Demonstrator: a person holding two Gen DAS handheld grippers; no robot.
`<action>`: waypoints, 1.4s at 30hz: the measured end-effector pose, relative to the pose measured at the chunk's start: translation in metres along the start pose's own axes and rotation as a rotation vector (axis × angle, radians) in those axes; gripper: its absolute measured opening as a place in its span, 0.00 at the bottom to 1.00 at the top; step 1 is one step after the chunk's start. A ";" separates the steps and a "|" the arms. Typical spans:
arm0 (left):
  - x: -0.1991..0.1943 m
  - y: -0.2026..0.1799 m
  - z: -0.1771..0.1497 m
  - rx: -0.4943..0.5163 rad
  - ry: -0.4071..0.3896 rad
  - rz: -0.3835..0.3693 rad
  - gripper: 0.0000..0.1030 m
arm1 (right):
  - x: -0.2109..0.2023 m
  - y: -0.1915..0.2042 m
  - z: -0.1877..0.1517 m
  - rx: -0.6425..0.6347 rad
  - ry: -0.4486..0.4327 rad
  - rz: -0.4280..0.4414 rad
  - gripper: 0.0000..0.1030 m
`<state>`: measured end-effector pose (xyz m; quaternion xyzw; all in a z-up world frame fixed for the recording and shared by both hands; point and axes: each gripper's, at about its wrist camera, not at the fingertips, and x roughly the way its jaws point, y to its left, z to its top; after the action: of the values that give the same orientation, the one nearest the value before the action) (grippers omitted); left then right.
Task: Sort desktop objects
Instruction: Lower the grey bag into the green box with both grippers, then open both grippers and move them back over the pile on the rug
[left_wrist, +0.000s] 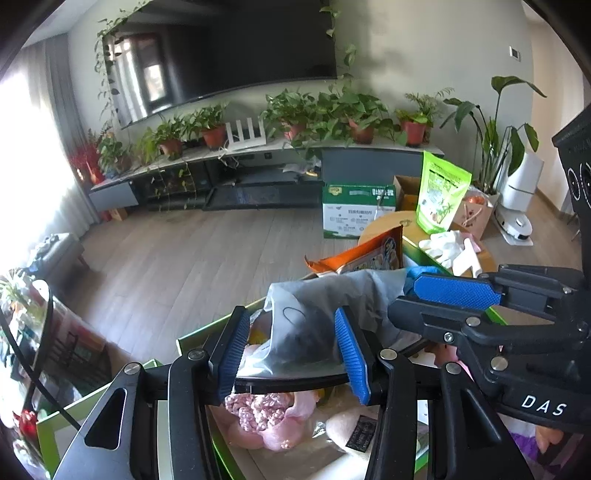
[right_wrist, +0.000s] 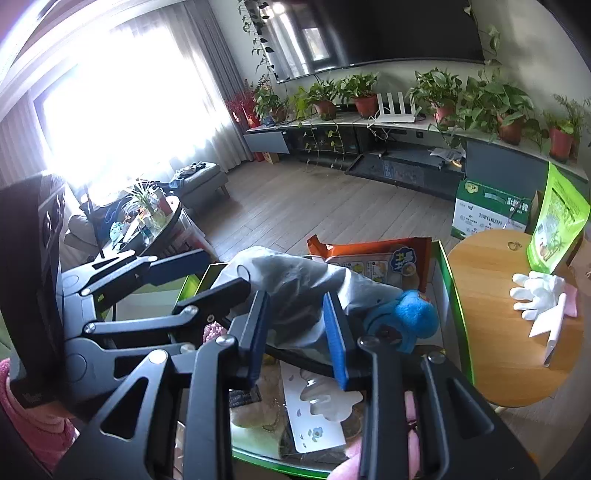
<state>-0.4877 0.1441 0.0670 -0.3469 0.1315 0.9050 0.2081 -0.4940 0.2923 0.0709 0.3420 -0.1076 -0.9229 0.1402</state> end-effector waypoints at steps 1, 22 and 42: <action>-0.001 0.001 0.002 -0.001 -0.001 0.005 0.49 | -0.001 0.001 0.000 -0.004 -0.002 -0.003 0.32; -0.047 -0.005 -0.001 -0.045 -0.006 0.024 0.55 | -0.049 0.020 -0.004 -0.060 -0.027 -0.048 0.41; -0.130 -0.036 -0.041 -0.107 -0.045 0.174 0.80 | -0.132 0.062 -0.037 -0.102 -0.059 -0.032 0.53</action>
<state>-0.3599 0.1227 0.1231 -0.3242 0.1077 0.9330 0.1128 -0.3616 0.2744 0.1408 0.3087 -0.0591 -0.9390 0.1395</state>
